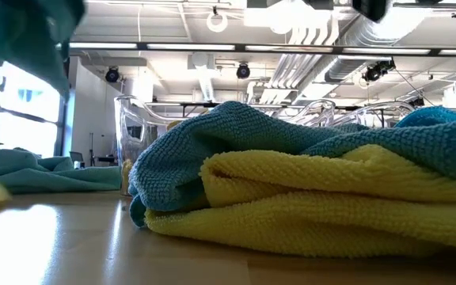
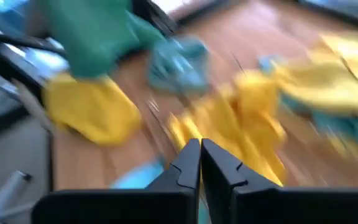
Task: Sort microfiber towel by color & place in baskets
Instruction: Put the blue microfiber cloth into the right transparent bin
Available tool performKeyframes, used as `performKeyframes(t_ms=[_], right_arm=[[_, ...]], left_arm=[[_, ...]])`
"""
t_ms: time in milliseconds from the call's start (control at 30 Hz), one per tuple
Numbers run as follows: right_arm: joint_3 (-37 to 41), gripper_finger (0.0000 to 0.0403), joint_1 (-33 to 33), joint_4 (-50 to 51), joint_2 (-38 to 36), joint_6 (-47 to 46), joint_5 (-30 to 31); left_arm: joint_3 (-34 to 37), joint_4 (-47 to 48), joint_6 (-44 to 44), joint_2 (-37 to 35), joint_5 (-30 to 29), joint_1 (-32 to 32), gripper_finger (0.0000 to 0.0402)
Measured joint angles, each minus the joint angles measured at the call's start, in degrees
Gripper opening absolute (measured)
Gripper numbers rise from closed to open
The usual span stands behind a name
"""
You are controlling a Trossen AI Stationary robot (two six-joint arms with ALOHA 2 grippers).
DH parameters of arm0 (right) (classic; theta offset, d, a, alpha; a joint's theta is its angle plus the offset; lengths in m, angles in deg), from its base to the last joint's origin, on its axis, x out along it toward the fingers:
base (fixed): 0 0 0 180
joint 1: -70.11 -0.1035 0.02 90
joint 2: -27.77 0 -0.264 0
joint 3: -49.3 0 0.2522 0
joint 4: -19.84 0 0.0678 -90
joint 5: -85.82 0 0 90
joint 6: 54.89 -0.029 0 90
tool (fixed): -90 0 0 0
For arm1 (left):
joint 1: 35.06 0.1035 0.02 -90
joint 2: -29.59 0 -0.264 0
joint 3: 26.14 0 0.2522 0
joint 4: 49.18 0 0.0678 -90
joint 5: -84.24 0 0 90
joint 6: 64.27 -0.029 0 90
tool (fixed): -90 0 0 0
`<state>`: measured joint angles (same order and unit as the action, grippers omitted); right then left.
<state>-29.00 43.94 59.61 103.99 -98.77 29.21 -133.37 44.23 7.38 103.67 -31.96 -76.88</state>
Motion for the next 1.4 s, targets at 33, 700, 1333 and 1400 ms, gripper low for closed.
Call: performKeyframes(t_ms=[33,700,1333,1400], right_arm=[[0.0,0.0016,0.5,-4.0,0.0,3.0,-0.2],[-3.5,0.0176,7.4,-36.8,7.5,28.9,-14.6],[-38.3,0.0167,8.3,-0.5,31.2,37.9,-15.9],[-38.7,0.0142,8.5,-0.1,31.9,38.4,-15.9]], left_arm=[[0.0,-2.1,-2.3,0.1,0.0,1.3,0.0],[0.0,-22.3,-26.8,6.3,16.6,20.3,0.0],[0.0,-24.3,-31.3,7.6,18.0,22.3,0.0],[0.0,-24.4,-30.7,7.6,18.0,22.1,0.0001]])
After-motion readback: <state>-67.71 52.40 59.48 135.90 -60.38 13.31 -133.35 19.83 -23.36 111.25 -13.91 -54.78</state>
